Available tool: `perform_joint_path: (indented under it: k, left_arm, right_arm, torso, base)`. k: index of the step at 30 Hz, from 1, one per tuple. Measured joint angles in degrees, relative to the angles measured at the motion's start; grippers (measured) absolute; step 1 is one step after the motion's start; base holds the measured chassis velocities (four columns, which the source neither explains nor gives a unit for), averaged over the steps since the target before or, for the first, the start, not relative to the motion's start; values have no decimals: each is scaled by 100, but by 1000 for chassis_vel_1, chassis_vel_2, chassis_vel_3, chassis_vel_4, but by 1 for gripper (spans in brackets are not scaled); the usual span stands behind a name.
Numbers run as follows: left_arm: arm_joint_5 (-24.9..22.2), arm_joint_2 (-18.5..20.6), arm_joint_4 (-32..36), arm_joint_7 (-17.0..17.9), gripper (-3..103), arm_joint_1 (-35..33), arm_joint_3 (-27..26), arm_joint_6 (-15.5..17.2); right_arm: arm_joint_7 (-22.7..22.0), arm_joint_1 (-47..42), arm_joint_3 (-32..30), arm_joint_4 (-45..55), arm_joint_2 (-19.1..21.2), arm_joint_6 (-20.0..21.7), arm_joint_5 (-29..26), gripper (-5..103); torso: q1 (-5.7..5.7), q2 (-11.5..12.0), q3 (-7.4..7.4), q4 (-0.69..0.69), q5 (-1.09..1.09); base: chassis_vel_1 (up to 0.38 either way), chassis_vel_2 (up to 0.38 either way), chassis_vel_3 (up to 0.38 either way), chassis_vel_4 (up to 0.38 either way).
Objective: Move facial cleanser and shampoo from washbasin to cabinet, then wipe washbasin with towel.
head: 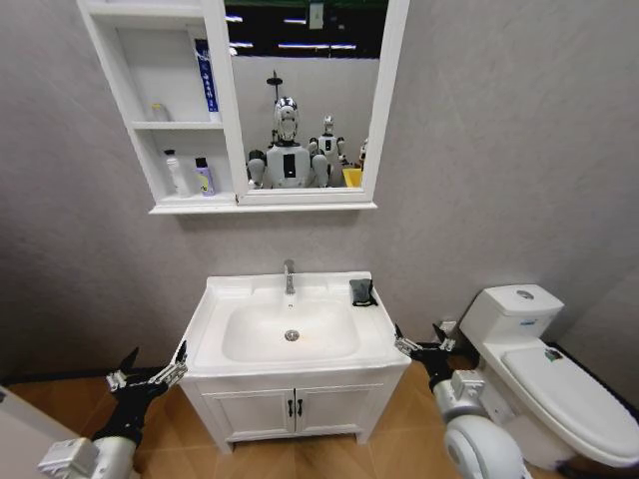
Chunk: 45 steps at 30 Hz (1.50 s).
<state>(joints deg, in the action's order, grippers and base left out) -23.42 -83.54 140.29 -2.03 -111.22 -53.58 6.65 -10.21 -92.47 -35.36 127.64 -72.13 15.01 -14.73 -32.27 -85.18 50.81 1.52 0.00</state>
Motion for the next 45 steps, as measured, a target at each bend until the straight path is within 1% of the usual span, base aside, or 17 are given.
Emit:
perform_joint_path:
  k: [11,14,15,18,19,20,21,22,24,27,30,32,33,35,38,40,45]
  left_arm:
    - [-3,4,-6,1,100,4,3,1]
    - [-5,5,-8,2,100,5,3,1]
    - [-5,5,-8,2,100,5,3,1]
    - [-5,5,-9,3,100,4,2,1]
    - [-5,5,-9,3,100,4,2,1]
    - [-6,6,-10,2,100,3,2,1]
    - [-6,6,-10,2,100,3,2,1]
    - [-6,5,-10,1,100,3,3,1]
    - [-6,5,-10,1,100,3,3,1]
    - [-6,6,-10,2,100,3,3,0]
    - [-6,6,-10,1,100,3,3,0]
    - [-6,6,-11,2,100,3,2,0]
    - [-6,6,-11,2,100,3,2,0]
    - [-6,6,-10,2,100,3,2,-1]
    - [-6,6,-10,1,100,3,2,-1]
    - [-7,6,-11,1,100,3,3,-1]
    - [-6,6,-10,2,100,3,3,-1]
  right_arm:
    - [63,217,125,-179,108,37,8,100]
    - [65,743,260,-627,489,192,-343,100]
    - [65,743,260,-627,489,192,-343,100]
    - [-25,1483,499,-1247,1093,532,-930,100]
    - [-25,1483,499,-1247,1093,532,-930,100]
    - [-147,1870,648,-1509,1313,817,-1153,100]
    - [-147,1870,648,-1509,1313,817,-1153,100]
    - [-264,2282,818,-1738,1492,1113,-1434,100]
    - [-425,2906,1139,-2110,1662,1428,-1806,100]
    - [-486,3411,1530,-2485,1747,1572,-2037,100]
    - [-659,3832,1925,-2813,1748,1730,-2352,100]
    - [-1104,4317,2361,-3151,1633,2016,-2775,100]
    - [-1104,4317,2361,-3151,1633,2016,-2775,100]
    - [-1605,4879,2792,-3514,1443,2274,-3177,100]
    - [-1744,5091,2937,-3691,1354,2334,-3250,100]
    - [-1850,5463,3202,-4170,1183,2395,-3262,100]
    - [-1806,5713,3362,-4662,1035,2419,-3258,100]
  torso:
    - [-6,3,2,0,1]
    - [-6,3,2,0,1]
    - [-6,3,2,0,1]
    - [1,0,0,0,2]
    - [1,0,0,0,2]
    - [1,0,0,0,1]
    - [1,0,0,0,1]
    - [1,0,0,-1,0]
    - [1,0,1,-1,-1]
    - [-2,1,1,-1,0]
    - [-3,1,2,0,0]
    - [-3,1,2,0,0]
    - [-3,1,2,0,0]
    - [-2,1,2,-1,-1]
    - [-2,1,2,-2,-1]
    - [-2,1,1,-2,-1]
    - [-2,1,1,-1,-1]
  base:
    - [-132,116,136,-139]
    - [-47,34,33,-31]
    - [0,0,0,0]
    - [17,-15,-7,11]
    - [52,-45,-21,32]
    - [52,-46,-51,36]
    - [52,-46,-51,36]
    - [51,-46,-6,26]
    - [0,0,0,0]
    - [0,0,0,0]
    - [0,0,0,0]
    - [0,0,0,0]
    - [0,0,0,0]
    - [0,0,0,0]
    - [0,0,0,0]
    - [0,0,0,0]
    - [0,0,0,0]
